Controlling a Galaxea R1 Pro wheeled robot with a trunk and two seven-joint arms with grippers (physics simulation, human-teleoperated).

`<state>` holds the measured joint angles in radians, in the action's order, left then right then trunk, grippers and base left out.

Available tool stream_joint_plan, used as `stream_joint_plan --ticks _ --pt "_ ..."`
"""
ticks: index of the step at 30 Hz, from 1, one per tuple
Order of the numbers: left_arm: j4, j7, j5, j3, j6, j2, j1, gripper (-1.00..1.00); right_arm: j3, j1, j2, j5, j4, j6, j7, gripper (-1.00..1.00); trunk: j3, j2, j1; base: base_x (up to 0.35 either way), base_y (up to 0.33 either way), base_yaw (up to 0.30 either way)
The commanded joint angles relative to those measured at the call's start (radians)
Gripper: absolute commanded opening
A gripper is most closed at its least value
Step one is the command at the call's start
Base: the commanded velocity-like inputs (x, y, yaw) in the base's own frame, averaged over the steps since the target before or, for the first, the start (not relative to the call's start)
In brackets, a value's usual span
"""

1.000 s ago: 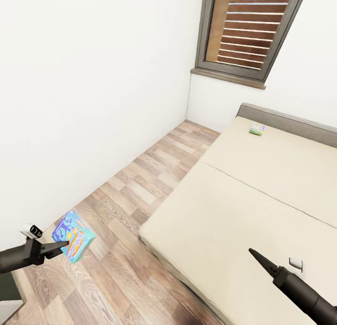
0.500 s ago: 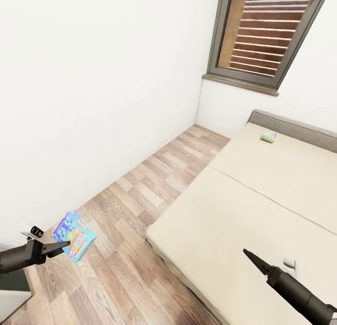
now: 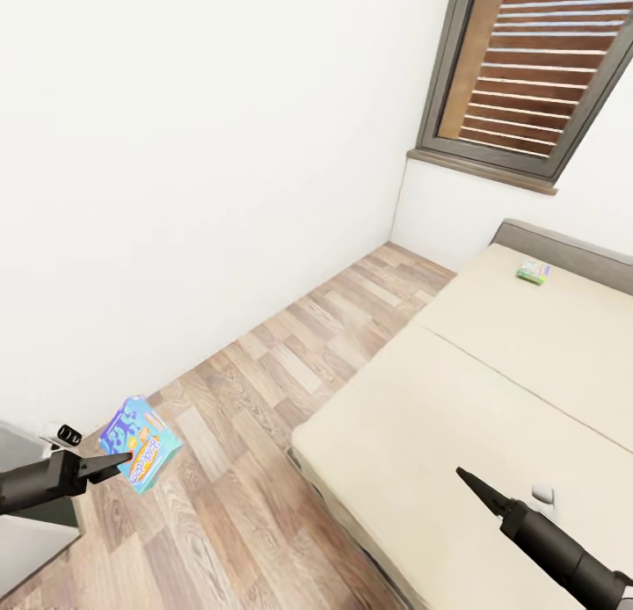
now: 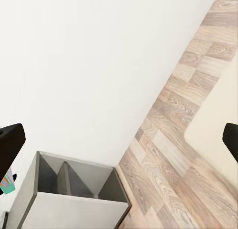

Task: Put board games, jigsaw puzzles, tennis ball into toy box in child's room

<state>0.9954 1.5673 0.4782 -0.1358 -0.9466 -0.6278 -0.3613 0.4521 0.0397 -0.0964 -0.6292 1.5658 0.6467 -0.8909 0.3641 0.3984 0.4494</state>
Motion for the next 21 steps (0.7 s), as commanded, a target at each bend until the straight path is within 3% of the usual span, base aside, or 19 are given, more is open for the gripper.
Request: stream_joint_plan --ticks 1,21 --pt "0.000 0.003 0.000 0.001 -0.010 0.000 -0.001 -1.00 0.000 0.000 0.000 -0.006 0.001 0.007 0.001 1.00 0.000 0.002 0.001 0.000 0.000 0.211" --pt "0.000 0.003 0.000 0.001 -0.009 -0.001 -0.001 -1.00 0.000 0.000 0.000 -0.007 0.002 0.007 0.013 1.00 -0.025 0.002 0.001 0.000 0.000 0.214"
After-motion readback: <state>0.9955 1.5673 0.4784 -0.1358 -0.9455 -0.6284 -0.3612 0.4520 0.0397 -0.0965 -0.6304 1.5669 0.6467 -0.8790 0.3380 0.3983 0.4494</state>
